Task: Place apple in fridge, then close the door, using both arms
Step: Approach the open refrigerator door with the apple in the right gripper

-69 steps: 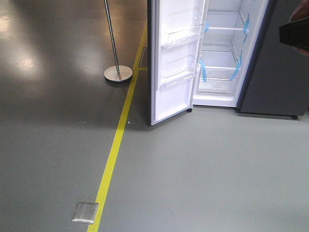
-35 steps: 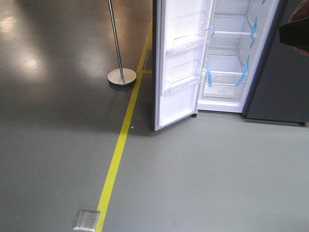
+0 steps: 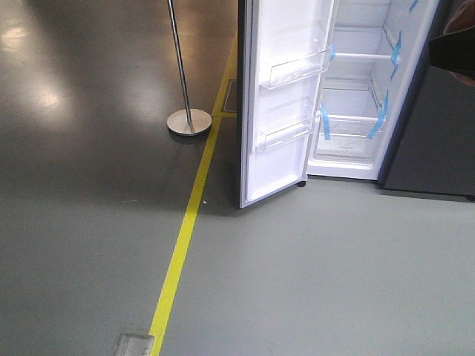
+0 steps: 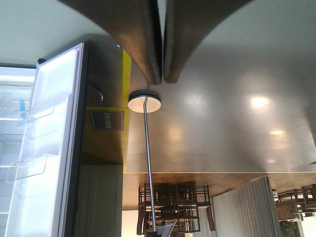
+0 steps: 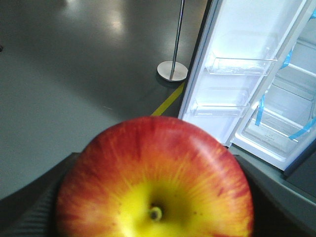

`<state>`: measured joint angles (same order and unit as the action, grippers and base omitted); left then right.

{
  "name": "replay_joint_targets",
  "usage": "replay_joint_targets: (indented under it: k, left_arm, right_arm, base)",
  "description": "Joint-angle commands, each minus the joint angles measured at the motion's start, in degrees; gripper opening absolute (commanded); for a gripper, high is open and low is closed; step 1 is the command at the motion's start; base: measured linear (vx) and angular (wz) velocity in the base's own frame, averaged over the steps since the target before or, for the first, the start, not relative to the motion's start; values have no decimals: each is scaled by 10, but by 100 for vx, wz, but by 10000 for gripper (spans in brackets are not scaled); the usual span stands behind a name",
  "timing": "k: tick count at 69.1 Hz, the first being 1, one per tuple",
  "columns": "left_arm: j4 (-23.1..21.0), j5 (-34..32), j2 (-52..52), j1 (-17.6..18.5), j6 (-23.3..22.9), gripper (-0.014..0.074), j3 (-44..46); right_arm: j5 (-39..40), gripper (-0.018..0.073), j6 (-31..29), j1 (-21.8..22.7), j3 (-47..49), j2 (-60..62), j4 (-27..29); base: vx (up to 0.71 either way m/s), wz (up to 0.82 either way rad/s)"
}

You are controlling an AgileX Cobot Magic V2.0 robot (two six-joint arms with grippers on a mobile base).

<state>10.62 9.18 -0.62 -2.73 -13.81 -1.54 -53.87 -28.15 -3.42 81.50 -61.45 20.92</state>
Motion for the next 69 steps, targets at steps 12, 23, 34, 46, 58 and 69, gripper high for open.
replay_joint_targets:
  k: [12, 23, 34, 46, 58, 69]
  left_arm:
    - [0, -40, -9, 1, -4, -8, -9]
    - [0, -40, -9, 1, -4, -8, -9]
    - [0, -40, -9, 1, -4, -8, -9]
    - [0, -40, -9, 1, -4, -8, -9]
    - [0, -40, -9, 1, -4, -8, -9]
    - [0, -40, -9, 1, -4, -8, -9]
  right_arm:
    - [44, 76, 1, 0, 17, 8, 10]
    - [44, 76, 1, 0, 17, 8, 10]
    - [44, 76, 1, 0, 17, 8, 10]
    - [44, 76, 1, 0, 17, 8, 10]
    - [44, 76, 1, 0, 17, 8, 10]
    - [44, 76, 1, 0, 17, 8, 10]
  base:
    - [9, 0]
    - [9, 0]
    - [9, -1]
    - [9, -2]
    - [9, -2]
    - [9, -3]
